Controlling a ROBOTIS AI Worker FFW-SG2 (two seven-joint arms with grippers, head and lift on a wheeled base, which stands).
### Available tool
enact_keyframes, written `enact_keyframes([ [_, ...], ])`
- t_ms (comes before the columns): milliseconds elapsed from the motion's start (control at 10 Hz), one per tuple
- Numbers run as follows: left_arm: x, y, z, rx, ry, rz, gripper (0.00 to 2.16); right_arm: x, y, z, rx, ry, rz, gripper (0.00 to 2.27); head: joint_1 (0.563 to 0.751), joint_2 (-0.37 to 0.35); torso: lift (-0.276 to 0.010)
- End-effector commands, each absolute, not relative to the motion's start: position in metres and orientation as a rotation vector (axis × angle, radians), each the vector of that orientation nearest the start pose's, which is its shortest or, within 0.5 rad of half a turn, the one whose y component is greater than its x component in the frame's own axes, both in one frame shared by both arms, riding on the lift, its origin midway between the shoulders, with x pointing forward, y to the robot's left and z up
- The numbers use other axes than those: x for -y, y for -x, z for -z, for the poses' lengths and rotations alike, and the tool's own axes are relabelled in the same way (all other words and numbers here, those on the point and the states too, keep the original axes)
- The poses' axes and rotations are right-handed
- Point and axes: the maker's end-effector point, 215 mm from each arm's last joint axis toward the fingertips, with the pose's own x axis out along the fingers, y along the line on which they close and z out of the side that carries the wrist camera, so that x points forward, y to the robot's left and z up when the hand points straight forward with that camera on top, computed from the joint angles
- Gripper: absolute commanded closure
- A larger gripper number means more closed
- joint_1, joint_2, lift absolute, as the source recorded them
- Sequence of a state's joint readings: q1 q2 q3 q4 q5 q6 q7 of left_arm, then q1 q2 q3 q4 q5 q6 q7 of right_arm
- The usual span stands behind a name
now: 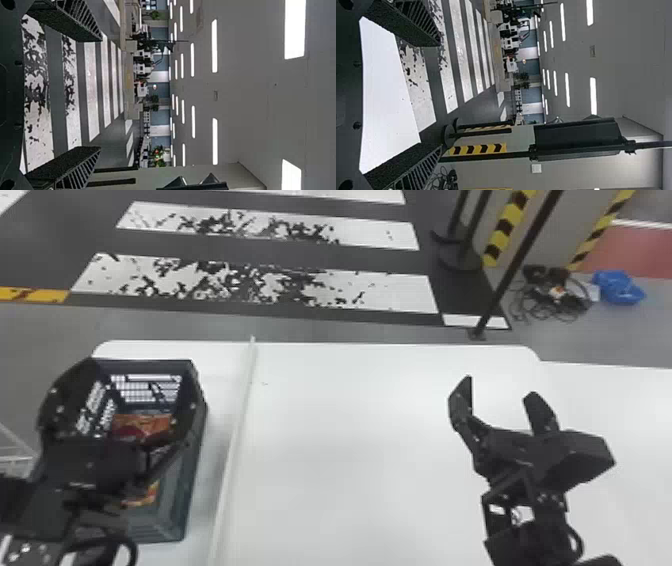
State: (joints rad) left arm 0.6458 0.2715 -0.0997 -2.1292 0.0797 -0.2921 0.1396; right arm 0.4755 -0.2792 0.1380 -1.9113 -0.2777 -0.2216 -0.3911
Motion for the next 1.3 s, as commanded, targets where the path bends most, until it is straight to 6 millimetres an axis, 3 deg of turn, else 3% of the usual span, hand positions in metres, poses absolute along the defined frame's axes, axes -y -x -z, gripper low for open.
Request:
enact_keyframes([
  [0, -0.2106, -0.3943, 0.2724, 0.184, -0.041, 0.102, 0.0, 0.2813, -0.439, 0.3544, 0.017, -0.102, 0.188, 0.0, 0.695, -0.096, -0.029],
  [1200, -0.2106, -0.3943, 0.2724, 0.184, -0.041, 0.102, 0.0, 0.2813, -0.439, 0.3544, 0.017, -0.102, 0.188, 0.0, 0.695, -0.096, -0.029],
])
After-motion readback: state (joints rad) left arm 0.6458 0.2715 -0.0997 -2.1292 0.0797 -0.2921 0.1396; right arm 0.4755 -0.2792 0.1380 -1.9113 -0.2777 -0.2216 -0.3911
